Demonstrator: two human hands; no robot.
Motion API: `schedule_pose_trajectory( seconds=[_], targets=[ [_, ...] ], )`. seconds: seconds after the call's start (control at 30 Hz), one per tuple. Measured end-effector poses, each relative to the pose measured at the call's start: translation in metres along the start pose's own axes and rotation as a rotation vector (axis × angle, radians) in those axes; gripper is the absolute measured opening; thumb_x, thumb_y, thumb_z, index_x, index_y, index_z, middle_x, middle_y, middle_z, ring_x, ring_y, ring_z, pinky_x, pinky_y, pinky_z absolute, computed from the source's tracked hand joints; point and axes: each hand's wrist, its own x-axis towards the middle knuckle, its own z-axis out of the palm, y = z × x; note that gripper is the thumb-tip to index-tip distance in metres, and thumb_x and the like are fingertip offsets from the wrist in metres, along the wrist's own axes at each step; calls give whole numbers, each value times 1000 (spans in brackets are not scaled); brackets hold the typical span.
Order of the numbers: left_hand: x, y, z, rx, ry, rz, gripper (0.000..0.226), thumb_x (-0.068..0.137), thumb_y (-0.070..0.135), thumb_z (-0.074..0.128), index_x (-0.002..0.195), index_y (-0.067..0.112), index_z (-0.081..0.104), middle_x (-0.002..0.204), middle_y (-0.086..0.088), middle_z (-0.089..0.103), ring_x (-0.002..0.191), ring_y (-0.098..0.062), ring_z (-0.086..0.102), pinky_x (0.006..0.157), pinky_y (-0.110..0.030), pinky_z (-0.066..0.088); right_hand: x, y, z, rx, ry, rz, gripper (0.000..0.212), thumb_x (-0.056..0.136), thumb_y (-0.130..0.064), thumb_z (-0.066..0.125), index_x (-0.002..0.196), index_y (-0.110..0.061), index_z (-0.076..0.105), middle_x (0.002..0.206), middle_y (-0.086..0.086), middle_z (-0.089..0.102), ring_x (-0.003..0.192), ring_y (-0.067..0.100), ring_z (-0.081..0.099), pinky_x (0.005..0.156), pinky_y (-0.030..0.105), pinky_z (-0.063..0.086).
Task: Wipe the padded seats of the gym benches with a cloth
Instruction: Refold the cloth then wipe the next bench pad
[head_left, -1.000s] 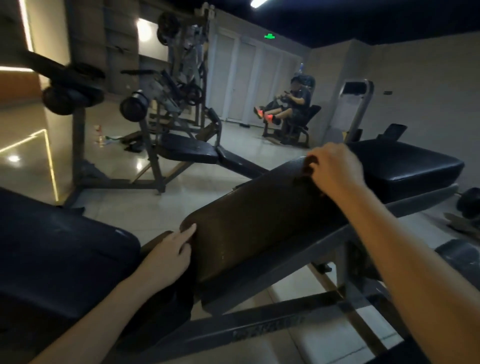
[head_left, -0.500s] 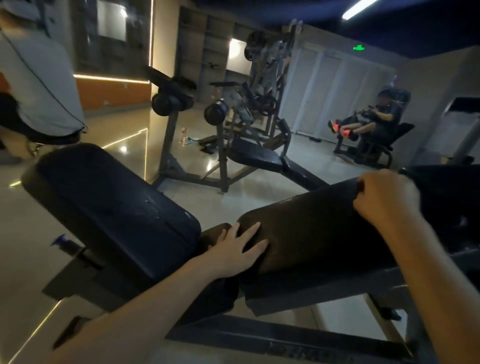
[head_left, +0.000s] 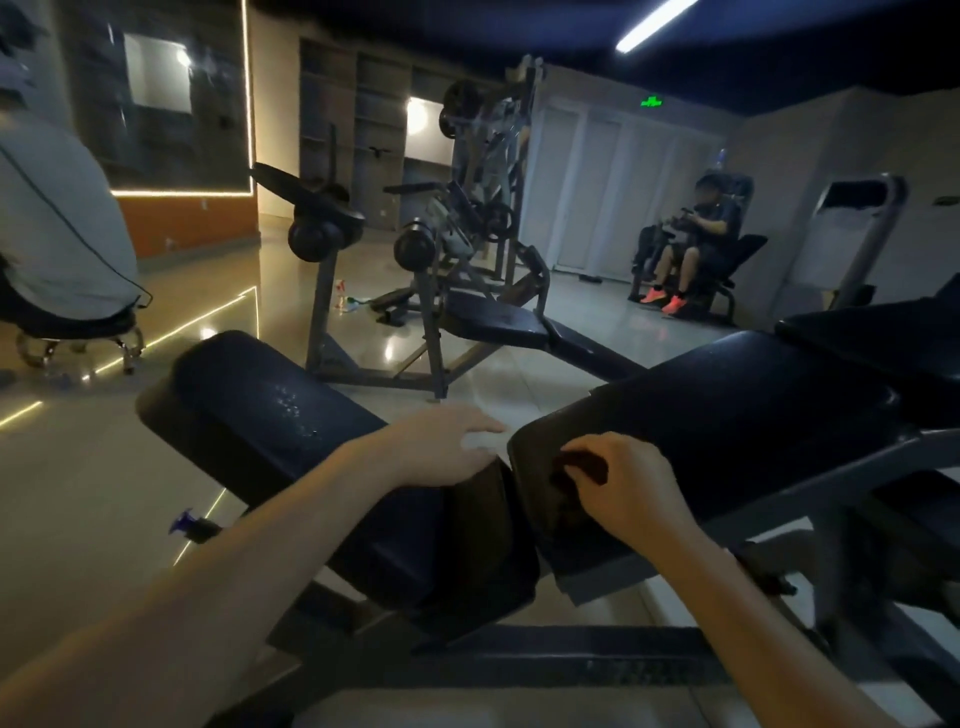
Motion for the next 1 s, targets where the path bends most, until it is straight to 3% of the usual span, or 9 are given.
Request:
schedule_pose_trajectory(
  seconds=[0.13,0.3,0.4,0.47,0.57,0.73,0.87,0.93,1.0],
  targets=[
    [-39,-36,-44,149,210,-20,44,99,37,49,143,36,45,156,9,29,142,-13,28,113,-36,26,16,-42,26,389,36,144,22,95,-20,64,116,-24,66,98,-21,62,89,-8,58,92,18,50],
    [-73,-77,-75,384,335,-65,39,98,37,48,136,33,52,146,7,41,132,-11,40,110,-34,29,67,-126,66,874,32,388,15,96,-24,61,101,-37,59,105,-9,63,102,11,61,100,42,50],
    [-89,-101,-83,564,328,-105,33,98,37,44,128,33,57,139,6,46,130,-12,40,114,-36,25,83,-179,93,1039,45,380,14,97,-25,60,105,-36,58,105,-12,60,101,7,58,86,25,49],
    [-97,-113,-85,613,334,-132,31,98,38,41,123,34,60,134,8,49,129,-10,40,114,-36,22,85,-207,108,1032,50,345,15,97,-25,59,111,-32,57,99,-18,55,92,-3,52,74,11,36],
    [-106,-126,-90,548,401,-108,31,98,41,42,123,36,60,129,12,53,125,-6,44,111,-32,23,87,-227,121,994,106,316,17,96,-26,60,113,-28,59,103,-16,59,91,-9,50,69,8,34],
    [-105,-152,-97,313,466,-46,27,97,28,47,120,34,61,125,15,54,116,-3,48,97,-23,33,98,-239,118,978,74,145,20,97,-25,60,116,-32,57,100,-23,56,93,-12,51,73,7,38],
    [-99,-168,-100,39,552,-114,20,99,19,44,112,31,54,111,8,57,94,0,52,74,-12,35,101,-258,126,648,104,-100,34,95,-19,62,128,-25,60,115,-15,62,106,-5,55,88,8,37],
    [-98,-173,-99,-98,525,-141,30,101,19,43,131,25,48,122,4,54,107,-3,52,84,-14,38,108,-250,130,506,89,-161,36,94,-16,62,128,-26,60,119,-13,61,108,-3,53,94,12,38],
    [-98,-176,-100,-125,450,-148,44,104,20,39,147,21,36,146,0,43,137,-11,37,111,-25,31,119,-227,131,411,-17,-126,29,95,-19,60,123,-28,60,113,-14,60,98,-7,52,91,14,41]
  ],
)
